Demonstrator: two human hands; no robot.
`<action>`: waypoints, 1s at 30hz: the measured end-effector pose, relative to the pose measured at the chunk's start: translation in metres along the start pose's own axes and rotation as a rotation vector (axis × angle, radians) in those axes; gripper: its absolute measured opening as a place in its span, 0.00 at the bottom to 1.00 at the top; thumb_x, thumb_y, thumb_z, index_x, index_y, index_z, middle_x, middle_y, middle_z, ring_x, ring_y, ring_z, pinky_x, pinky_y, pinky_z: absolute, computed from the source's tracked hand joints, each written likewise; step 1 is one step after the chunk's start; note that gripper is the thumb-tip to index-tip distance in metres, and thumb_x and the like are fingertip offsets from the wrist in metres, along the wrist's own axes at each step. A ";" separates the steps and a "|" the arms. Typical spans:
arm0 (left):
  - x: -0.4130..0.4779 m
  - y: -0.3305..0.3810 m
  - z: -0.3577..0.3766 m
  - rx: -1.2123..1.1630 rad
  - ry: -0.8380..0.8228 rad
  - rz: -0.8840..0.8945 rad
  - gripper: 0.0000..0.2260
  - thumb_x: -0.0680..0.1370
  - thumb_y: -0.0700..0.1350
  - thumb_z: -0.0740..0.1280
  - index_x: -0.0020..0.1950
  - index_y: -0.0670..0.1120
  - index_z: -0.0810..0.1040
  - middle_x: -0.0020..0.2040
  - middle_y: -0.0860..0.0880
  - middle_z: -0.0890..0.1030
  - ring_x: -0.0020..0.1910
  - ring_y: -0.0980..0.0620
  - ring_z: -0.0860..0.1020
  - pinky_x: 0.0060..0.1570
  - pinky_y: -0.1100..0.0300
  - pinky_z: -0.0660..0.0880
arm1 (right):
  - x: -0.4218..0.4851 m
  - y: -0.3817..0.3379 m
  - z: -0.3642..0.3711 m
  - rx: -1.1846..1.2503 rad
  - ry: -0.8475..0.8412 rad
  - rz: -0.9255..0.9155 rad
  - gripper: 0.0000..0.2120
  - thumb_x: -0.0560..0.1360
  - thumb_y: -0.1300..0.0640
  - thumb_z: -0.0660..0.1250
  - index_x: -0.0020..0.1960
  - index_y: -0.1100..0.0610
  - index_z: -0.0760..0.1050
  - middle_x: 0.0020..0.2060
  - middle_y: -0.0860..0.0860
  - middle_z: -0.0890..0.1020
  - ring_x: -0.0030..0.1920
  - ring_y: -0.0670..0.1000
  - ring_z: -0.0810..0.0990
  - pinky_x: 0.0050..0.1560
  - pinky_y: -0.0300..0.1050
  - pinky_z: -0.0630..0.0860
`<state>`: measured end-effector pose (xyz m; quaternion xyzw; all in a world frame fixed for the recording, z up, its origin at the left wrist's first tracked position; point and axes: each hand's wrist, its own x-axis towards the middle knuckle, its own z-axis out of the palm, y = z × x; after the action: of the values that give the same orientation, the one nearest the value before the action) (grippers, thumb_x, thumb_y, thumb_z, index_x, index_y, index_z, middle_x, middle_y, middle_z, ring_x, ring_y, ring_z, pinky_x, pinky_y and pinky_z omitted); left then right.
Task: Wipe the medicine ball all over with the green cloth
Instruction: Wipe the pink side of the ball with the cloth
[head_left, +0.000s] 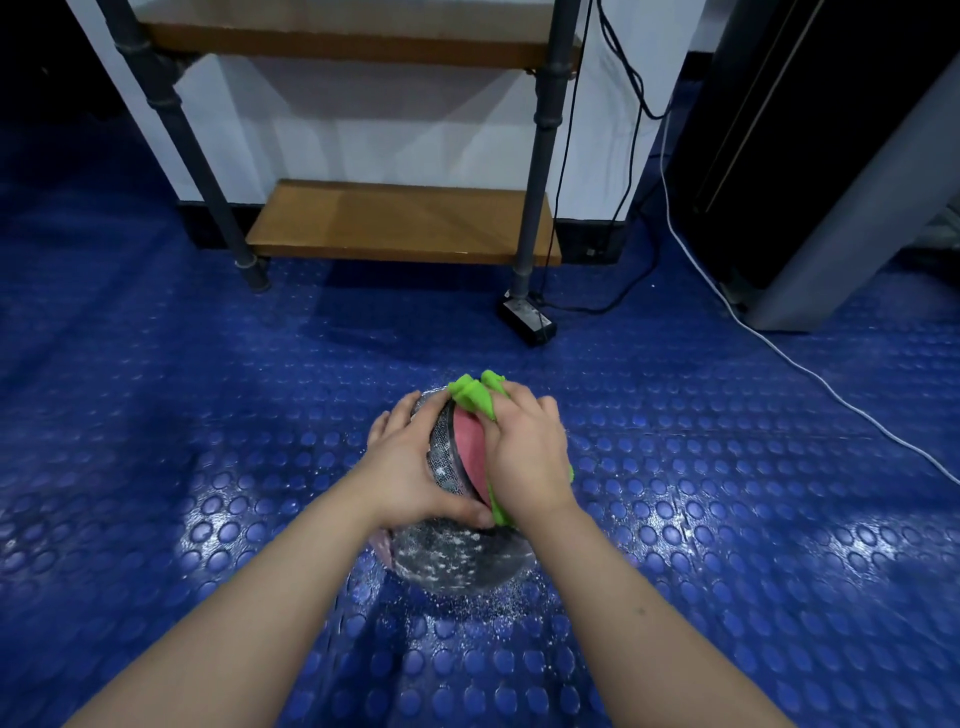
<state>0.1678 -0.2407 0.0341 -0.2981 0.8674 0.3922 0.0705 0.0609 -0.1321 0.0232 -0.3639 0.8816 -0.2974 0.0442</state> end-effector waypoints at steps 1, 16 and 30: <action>-0.001 0.000 -0.001 -0.009 0.005 0.001 0.66 0.51 0.63 0.83 0.79 0.63 0.44 0.81 0.55 0.42 0.79 0.47 0.40 0.78 0.48 0.50 | 0.002 -0.002 0.000 0.011 0.005 0.023 0.18 0.82 0.54 0.53 0.67 0.39 0.72 0.70 0.42 0.70 0.55 0.51 0.67 0.59 0.48 0.67; -0.016 -0.010 0.001 -0.013 -0.028 0.067 0.64 0.47 0.69 0.80 0.74 0.72 0.43 0.79 0.62 0.40 0.79 0.49 0.38 0.75 0.35 0.51 | 0.012 0.047 -0.057 0.724 -0.017 0.467 0.07 0.81 0.55 0.61 0.51 0.56 0.76 0.43 0.52 0.81 0.41 0.49 0.78 0.41 0.43 0.74; -0.017 -0.012 0.005 0.002 0.020 0.081 0.64 0.48 0.69 0.80 0.76 0.69 0.45 0.79 0.60 0.41 0.79 0.51 0.41 0.76 0.42 0.50 | -0.001 0.031 -0.017 0.043 -0.255 0.297 0.21 0.83 0.44 0.46 0.58 0.55 0.72 0.68 0.54 0.65 0.61 0.63 0.70 0.59 0.54 0.68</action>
<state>0.1881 -0.2349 0.0290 -0.2667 0.8798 0.3908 0.0462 0.0374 -0.1061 0.0196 -0.2634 0.9063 -0.2581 0.2067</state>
